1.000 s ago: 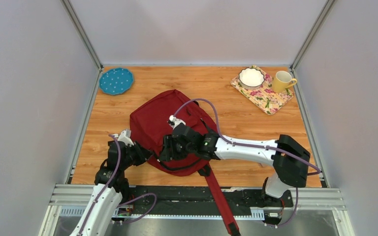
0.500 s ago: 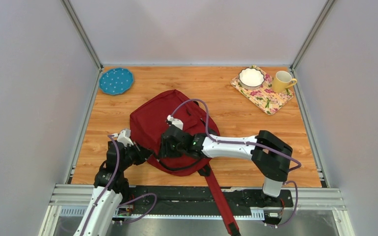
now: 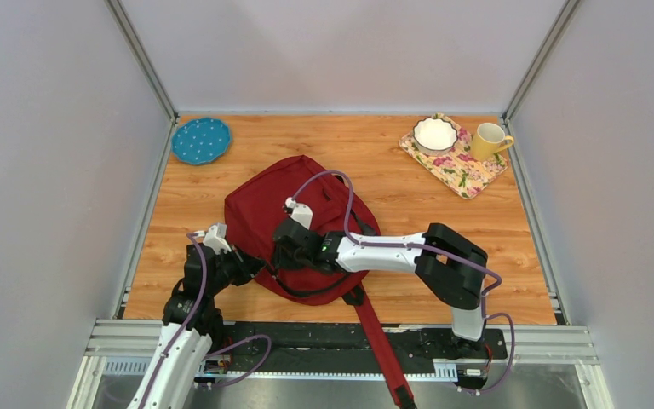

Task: Pack the student bag
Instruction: Zip the student bag at the center of the board.

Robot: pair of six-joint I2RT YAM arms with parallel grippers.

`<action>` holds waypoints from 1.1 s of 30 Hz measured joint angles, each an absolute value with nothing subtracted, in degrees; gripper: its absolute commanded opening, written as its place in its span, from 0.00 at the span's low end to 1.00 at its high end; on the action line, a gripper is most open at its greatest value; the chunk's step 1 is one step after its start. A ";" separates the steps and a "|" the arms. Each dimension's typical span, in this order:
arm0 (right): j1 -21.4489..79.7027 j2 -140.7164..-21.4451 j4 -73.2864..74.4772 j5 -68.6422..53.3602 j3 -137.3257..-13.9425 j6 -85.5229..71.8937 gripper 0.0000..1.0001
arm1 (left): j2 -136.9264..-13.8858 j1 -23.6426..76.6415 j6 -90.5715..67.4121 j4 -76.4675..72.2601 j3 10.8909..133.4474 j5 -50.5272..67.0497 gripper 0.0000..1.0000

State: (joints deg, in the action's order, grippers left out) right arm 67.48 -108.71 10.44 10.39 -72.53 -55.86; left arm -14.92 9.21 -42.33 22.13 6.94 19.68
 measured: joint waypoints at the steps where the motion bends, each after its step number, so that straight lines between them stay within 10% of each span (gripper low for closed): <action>1: 67.48 -108.88 10.52 10.74 -72.60 -56.01 0.26 | -14.92 9.21 -42.33 22.02 6.92 19.77 0.00; 9: 67.81 -109.62 10.70 12.88 -72.82 -56.80 0.00 | -14.79 9.21 -42.30 21.93 6.90 19.97 0.00; 33: 73.95 -91.81 2.02 11.05 -55.44 -43.99 0.00 | -14.61 9.23 -42.39 20.43 6.48 20.05 0.00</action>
